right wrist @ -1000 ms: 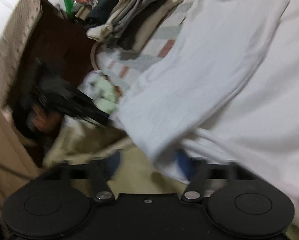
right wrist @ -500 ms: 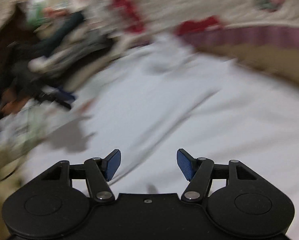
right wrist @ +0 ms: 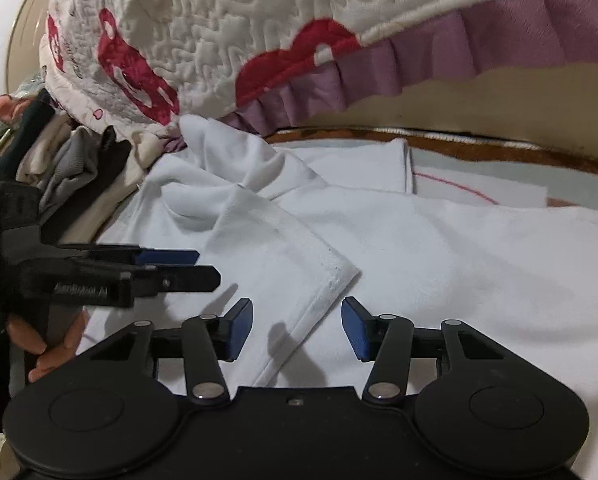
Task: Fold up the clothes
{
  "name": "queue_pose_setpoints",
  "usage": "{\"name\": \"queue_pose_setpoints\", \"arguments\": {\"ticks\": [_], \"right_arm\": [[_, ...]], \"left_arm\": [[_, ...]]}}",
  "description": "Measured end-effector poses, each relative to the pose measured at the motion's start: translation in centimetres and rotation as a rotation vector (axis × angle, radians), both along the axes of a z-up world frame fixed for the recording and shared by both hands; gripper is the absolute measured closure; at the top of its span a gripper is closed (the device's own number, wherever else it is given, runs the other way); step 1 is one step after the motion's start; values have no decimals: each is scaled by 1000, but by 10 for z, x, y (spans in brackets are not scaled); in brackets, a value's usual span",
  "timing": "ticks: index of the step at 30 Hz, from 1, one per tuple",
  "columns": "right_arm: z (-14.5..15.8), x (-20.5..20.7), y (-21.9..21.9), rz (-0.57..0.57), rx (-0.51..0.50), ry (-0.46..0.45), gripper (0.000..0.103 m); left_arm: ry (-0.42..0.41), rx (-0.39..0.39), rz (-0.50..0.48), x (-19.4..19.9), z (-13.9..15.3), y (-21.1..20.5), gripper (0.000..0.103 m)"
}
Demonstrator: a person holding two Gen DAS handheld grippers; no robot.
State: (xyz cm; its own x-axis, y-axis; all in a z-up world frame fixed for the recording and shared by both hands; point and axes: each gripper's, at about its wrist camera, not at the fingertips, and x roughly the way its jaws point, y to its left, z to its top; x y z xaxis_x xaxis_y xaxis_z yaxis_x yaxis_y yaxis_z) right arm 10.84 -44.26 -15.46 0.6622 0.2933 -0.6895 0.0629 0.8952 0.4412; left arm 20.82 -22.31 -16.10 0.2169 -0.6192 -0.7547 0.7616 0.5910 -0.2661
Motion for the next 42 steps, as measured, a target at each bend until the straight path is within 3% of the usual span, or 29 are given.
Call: {"name": "queue_pose_setpoints", "arguments": {"ticks": [1, 5, 7, 11, 14, 17, 19, 21, 22, 24, 26, 29, 31, 34, 36, 40, 42], "right_arm": [[-1, 2, 3, 12, -10, -12, 47], [-3, 11, 15, 78, -72, -61, 50], [1, 17, 22, 135, -109, -96, 93], [21, 33, 37, 215, -170, -176, 94], [30, 50, 48, 250, -228, -192, 94], [24, 66, 59, 275, -284, -154, 94], [17, 71, 64, 278, -351, -110, 92], [19, 65, 64, 242, -399, -107, 81], [20, 61, 63, 224, -422, -106, 70], [28, 51, 57, 168, -432, -121, 62], [39, 44, 47, 126, -360, -150, 62], [49, 41, 30, 141, -99, -201, 62], [45, 42, 23, 154, 65, -185, 59], [28, 37, 18, 109, 107, -149, 58], [19, 32, 19, 142, 39, -117, 58], [14, 18, 21, 233, -76, -94, 58], [12, 14, 19, 244, -83, -86, 57]], "left_arm": [[-13, -6, -15, -2, -1, -4, 98], [-142, 9, -16, -23, 10, -1, 102], [-165, -10, 40, -26, 20, 12, 102], [-139, -42, 129, -20, 30, 44, 102], [-97, -21, 186, -3, 11, 55, 99], [-107, 28, 193, 9, -3, 55, 99], [-140, 19, 175, 10, 8, 58, 90], [-161, -31, 169, 17, 23, 67, 53], [-154, -53, 166, 28, 32, 70, 49], [-116, -72, 169, 54, 48, 69, 46], [-35, -63, 204, 90, 61, 60, 42], [137, 0, 290, 150, 55, 34, 39], [191, 49, 352, 179, 44, 16, 39], [154, 53, 397, 192, 33, -1, 39], [95, 17, 427, 184, 32, -4, 39], [-37, 94, 328, 164, 25, -21, 35], [6, 128, 340, 164, 14, -23, 32]]}}
